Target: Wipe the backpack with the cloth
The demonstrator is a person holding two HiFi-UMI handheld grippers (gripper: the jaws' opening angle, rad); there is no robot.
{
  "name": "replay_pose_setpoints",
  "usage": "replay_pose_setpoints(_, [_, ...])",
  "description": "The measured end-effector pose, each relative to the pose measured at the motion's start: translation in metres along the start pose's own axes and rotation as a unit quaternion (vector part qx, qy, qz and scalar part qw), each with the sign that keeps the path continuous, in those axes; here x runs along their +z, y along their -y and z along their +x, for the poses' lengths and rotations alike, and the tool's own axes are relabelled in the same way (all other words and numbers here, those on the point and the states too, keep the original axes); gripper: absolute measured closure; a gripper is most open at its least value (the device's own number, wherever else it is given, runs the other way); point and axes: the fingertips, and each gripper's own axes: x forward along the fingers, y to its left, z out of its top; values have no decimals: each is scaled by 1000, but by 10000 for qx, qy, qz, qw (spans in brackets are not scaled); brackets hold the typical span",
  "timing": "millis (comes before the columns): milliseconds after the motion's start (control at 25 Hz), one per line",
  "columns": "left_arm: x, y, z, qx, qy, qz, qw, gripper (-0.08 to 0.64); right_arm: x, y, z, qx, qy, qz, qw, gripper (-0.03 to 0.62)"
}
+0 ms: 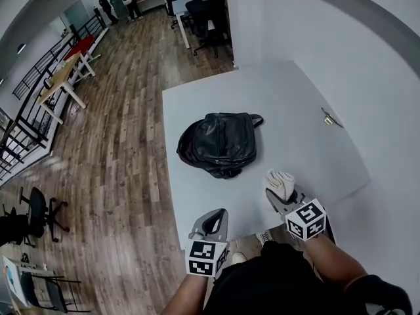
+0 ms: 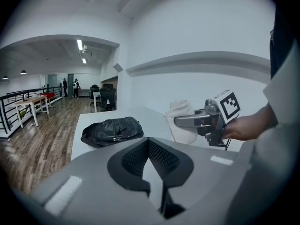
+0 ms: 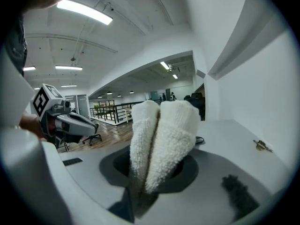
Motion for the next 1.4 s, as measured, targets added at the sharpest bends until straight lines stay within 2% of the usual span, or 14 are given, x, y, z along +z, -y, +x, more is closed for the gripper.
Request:
replay_pose_setpoints(200, [2,-1,14,85,-153,131,9998,552,-4,18,12,73,-5,39,10000,492])
replay_pose_setpoints(720, [12,-1,70,333,-539,197,9978,552,-14,81,47,317,-180,19,9993,492])
replay_pose_setpoints(1040, [14,-2,101,590,-718,43,9957,552,-24,126,77,397,-336,-68,9986,492])
replay_pose_setpoints(1400, [11,-7,130,977,-956,-90,9906,552,-43,191,130,424,-436,143,9980,493])
